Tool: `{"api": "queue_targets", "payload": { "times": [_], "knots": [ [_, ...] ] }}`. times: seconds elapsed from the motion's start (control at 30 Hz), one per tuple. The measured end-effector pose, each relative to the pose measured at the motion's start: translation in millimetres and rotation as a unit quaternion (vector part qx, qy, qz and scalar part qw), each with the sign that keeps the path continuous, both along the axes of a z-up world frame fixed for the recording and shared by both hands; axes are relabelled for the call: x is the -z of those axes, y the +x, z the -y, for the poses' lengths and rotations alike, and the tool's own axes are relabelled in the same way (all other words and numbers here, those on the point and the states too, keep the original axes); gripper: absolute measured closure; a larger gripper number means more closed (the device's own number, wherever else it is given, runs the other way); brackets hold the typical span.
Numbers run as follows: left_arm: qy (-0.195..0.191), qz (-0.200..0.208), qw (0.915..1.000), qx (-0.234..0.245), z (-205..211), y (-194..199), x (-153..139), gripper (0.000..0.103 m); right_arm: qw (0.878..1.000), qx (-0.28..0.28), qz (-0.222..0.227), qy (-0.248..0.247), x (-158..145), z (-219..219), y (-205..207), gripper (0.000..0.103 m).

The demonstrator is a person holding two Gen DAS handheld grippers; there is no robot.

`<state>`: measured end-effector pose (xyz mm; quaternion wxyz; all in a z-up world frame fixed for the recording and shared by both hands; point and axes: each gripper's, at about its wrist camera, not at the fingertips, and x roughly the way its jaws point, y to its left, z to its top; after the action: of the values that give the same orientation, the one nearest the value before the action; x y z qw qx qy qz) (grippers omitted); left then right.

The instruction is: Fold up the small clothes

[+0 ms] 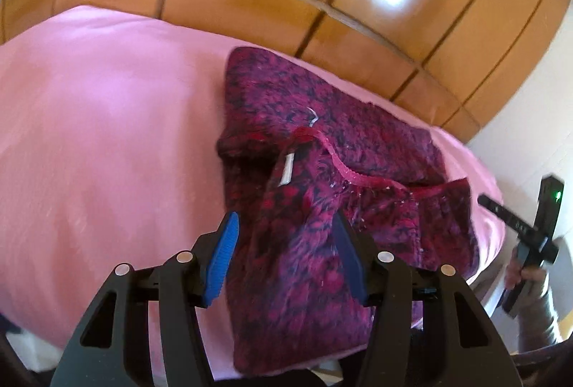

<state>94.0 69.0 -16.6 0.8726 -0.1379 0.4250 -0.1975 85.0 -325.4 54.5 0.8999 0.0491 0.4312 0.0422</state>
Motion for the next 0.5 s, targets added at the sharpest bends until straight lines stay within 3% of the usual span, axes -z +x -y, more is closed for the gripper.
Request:
{"api": "queue_targets", "payload": {
  "times": [0.07, 0.1, 0.13, 0.17, 0.23, 0.33, 0.43, 0.5],
  "knots": [
    [0.014, 0.001, 0.9999, 0.006, 4.0, 4.1, 6.8, 0.051, 1.000, -0.013, -0.009, -0.017, 10.3, -7.6, 13.3, 0.064],
    [0.016, 0.001, 0.9998, 0.012, 7.0, 8.0, 9.1, 0.058, 1.000, -0.020, -0.016, -0.017, 15.9, -8.3, 16.2, 0.069],
    [0.025, 0.004, 0.9996, 0.013, 7.2, 8.8, 9.5, 0.086, 0.999, -0.021, -0.024, -0.024, 22.5, -9.4, 20.9, 0.081],
    [0.033, 0.014, 0.9993, 0.008, 6.6, 7.3, 7.5, 0.089, 0.999, -0.015, -0.030, -0.038, 26.7, -9.2, 22.9, 0.088],
    [0.013, 0.037, 0.9992, -0.006, -3.3, -0.2, 1.1, 0.090, 0.999, 0.003, -0.024, -0.021, 24.8, 0.2, 18.6, 0.103],
    [0.022, 0.026, 0.9990, -0.029, -10.3, 1.4, 12.3, 0.090, 0.999, 0.046, -0.020, 0.007, 25.7, 21.0, 13.4, 0.103],
    [0.044, -0.013, 0.9985, -0.029, -2.3, 13.1, 36.0, 0.087, 0.995, 0.083, -0.056, 0.020, 52.4, 39.0, 19.4, 0.103],
    [0.039, -0.023, 0.9987, -0.025, -0.2, 16.4, 40.6, 0.083, 0.991, 0.103, -0.076, 0.036, 68.1, 48.8, 20.2, 0.103]
  ]
}}
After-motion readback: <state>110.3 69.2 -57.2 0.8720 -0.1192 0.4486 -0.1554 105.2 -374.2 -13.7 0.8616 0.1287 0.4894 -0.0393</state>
